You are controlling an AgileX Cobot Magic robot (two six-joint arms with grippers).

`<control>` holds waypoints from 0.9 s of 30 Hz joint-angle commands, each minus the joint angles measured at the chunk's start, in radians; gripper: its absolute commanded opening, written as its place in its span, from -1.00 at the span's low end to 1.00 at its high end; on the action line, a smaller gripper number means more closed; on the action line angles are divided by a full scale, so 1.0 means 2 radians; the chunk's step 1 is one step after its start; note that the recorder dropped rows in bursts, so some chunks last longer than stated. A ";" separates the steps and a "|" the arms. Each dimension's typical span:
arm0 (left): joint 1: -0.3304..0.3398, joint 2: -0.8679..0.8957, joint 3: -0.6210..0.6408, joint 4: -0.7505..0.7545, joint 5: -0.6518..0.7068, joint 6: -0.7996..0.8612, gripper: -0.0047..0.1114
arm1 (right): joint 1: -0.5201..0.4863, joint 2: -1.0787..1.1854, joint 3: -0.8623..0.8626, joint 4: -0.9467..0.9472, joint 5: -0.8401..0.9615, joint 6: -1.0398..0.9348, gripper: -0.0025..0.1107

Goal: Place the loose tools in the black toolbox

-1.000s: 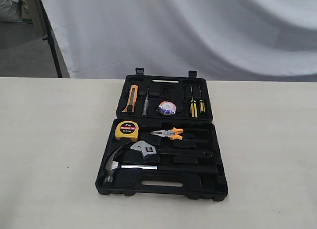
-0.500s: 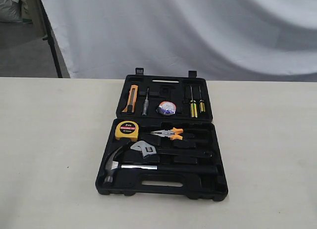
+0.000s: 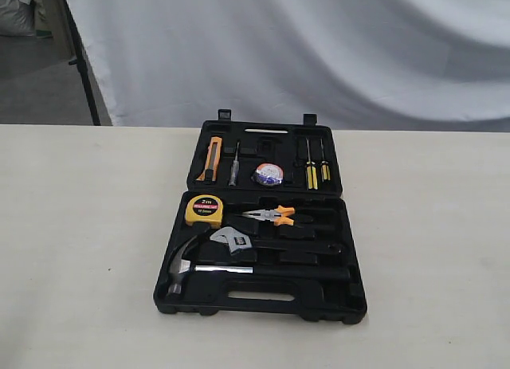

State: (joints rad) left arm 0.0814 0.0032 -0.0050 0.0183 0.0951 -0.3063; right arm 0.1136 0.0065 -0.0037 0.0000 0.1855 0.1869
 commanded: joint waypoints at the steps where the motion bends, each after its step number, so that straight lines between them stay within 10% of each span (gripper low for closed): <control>1: -0.003 -0.002 -0.001 0.001 -0.004 -0.002 -0.91 | -0.002 -0.003 0.002 0.000 0.002 -0.001 -0.96; 27: -0.003 -0.002 -0.001 0.001 -0.004 -0.002 -0.91 | -0.002 -0.003 0.002 0.000 0.002 -0.004 -0.96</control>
State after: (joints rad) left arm 0.0814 0.0032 -0.0050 0.0183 0.0951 -0.3063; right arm 0.1136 0.0065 -0.0037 0.0000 0.1855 0.1851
